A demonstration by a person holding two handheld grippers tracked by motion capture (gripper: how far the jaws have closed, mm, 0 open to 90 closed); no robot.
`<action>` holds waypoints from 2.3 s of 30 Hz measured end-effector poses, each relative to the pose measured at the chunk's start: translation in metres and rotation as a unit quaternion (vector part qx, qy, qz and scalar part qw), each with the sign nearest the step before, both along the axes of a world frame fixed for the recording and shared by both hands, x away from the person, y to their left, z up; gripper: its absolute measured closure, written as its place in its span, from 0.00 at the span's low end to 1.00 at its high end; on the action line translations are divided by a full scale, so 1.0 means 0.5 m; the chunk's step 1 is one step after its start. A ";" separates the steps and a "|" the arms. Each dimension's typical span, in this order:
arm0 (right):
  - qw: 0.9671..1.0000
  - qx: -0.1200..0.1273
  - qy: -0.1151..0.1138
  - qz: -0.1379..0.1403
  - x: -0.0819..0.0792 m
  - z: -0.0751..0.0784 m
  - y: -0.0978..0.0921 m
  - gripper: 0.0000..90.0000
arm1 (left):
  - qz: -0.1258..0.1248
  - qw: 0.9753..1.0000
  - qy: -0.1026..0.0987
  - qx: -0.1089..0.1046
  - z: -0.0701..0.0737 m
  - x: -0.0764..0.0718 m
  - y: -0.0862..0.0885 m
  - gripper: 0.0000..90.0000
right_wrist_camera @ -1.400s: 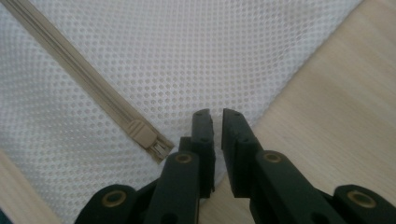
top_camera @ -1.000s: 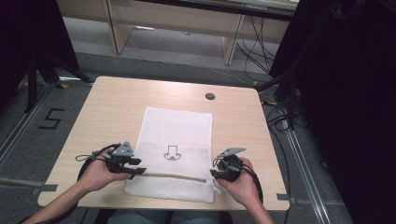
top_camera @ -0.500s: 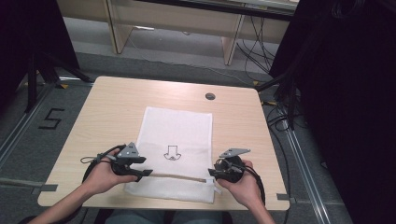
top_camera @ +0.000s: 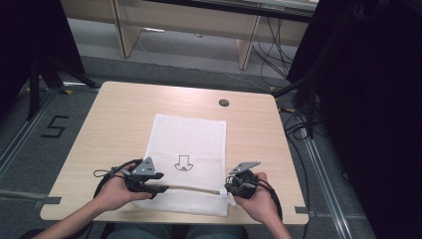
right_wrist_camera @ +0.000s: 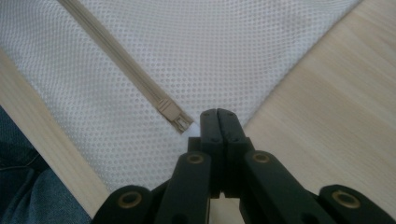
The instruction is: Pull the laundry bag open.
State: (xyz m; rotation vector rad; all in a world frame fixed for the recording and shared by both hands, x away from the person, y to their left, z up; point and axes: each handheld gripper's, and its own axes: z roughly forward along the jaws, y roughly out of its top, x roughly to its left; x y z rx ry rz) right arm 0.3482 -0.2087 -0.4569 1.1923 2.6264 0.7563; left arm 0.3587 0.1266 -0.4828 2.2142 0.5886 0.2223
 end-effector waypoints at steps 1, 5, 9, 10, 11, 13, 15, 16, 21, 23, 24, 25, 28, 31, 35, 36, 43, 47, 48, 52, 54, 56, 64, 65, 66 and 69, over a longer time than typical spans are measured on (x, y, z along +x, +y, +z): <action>1.000 -0.002 -0.009 0.012 0.003 -0.004 -0.001 1.00 | -0.004 1.000 -0.001 -0.001 0.002 -0.001 -0.006 0.56; 1.000 -0.002 0.011 0.018 0.006 -0.019 -0.001 1.00 | -0.015 1.000 -0.005 -0.005 0.007 -0.003 -0.028 0.58; 1.000 -0.005 0.021 0.020 0.012 -0.027 0.001 1.00 | -0.030 1.000 -0.008 0.001 0.008 -0.001 -0.042 0.60; 0.999 -0.008 0.032 0.016 0.013 -0.030 0.004 1.00 | -0.036 0.999 -0.005 -0.004 0.007 -0.002 -0.051 0.61; 0.999 -0.010 0.025 0.023 0.016 -0.033 0.005 1.00 | -0.036 0.999 -0.005 -0.001 0.007 -0.003 -0.055 0.62; 0.999 -0.013 0.030 0.023 0.018 -0.037 0.007 1.00 | -0.045 0.999 -0.005 -0.001 0.007 -0.003 -0.062 0.62; 0.999 -0.012 0.035 0.021 0.021 -0.045 0.008 1.00 | -0.048 0.999 -0.004 -0.004 0.007 -0.004 -0.072 0.62; 0.999 -0.009 0.040 0.017 0.022 -0.047 0.009 1.00 | -0.048 0.999 -0.003 -0.005 0.007 -0.003 -0.075 0.62; 0.999 -0.021 0.048 0.009 0.023 -0.051 0.018 1.00 | -0.067 0.998 -0.006 -0.006 0.011 -0.003 -0.104 0.64; 0.999 -0.023 0.049 0.004 0.023 -0.051 0.020 1.00 | -0.068 0.998 -0.002 -0.011 0.010 -0.005 -0.119 0.64; 0.999 -0.024 0.048 0.004 0.024 -0.051 0.021 1.00 | -0.075 0.997 -0.003 -0.007 0.009 -0.003 -0.125 0.65; 0.999 -0.024 0.048 0.004 0.024 -0.051 0.021 1.00 | -0.075 0.997 -0.003 -0.007 0.009 -0.003 -0.125 0.65; 0.999 -0.017 0.039 0.017 0.028 -0.054 0.019 1.00 | -0.085 0.996 0.002 -0.003 0.003 -0.002 -0.149 0.65; 0.999 -0.010 0.038 0.016 0.029 -0.055 0.017 1.00 | -0.093 0.996 0.002 -0.001 -0.002 0.002 -0.167 0.67; 0.999 -0.014 0.034 0.019 0.027 -0.054 0.019 1.00 | -0.098 0.995 0.001 0.000 -0.005 0.008 -0.189 0.68; 0.999 -0.015 0.033 0.019 0.027 -0.054 0.019 1.00 | -0.099 0.995 0.002 0.000 -0.006 0.010 -0.193 0.69; 0.999 -0.013 0.030 0.023 0.027 -0.056 0.017 1.00 | -0.109 0.994 -0.002 0.007 -0.012 0.023 -0.229 0.72; 0.999 -0.012 0.037 0.016 0.025 -0.055 0.019 1.00 | -0.114 0.993 0.001 0.006 -0.018 0.028 -0.251 0.75; 0.999 -0.012 0.037 0.016 0.025 -0.055 0.019 1.00 | -0.117 0.993 -0.003 0.011 -0.018 0.029 -0.255 0.75; 0.999 -0.012 0.037 0.015 0.025 -0.055 0.020 1.00 | -0.122 0.992 -0.004 0.021 -0.021 0.031 -0.271 0.77; 0.999 -0.012 0.037 0.015 0.025 -0.055 0.020 1.00 | -0.127 0.992 -0.003 0.021 -0.025 0.032 -0.278 0.78; 0.999 -0.012 0.036 0.015 0.025 -0.055 0.020 1.00 | -0.124 0.992 0.002 0.019 -0.030 0.032 -0.284 0.79; 0.999 -0.011 0.029 0.022 0.027 -0.057 0.018 1.00 | -0.129 0.991 0.003 0.024 -0.041 0.031 -0.297 0.83; 0.999 -0.011 0.029 0.022 0.027 -0.057 0.018 1.00 | -0.139 0.990 -0.006 0.034 -0.040 0.035 -0.297 0.84; 0.999 -0.011 0.029 0.022 0.027 -0.057 0.018 1.00 | -0.135 0.990 0.000 0.033 -0.041 0.034 -0.298 0.84; 0.999 -0.011 0.030 0.022 0.028 -0.057 0.017 1.00 | -0.138 0.990 0.000 0.036 -0.041 0.036 -0.301 0.85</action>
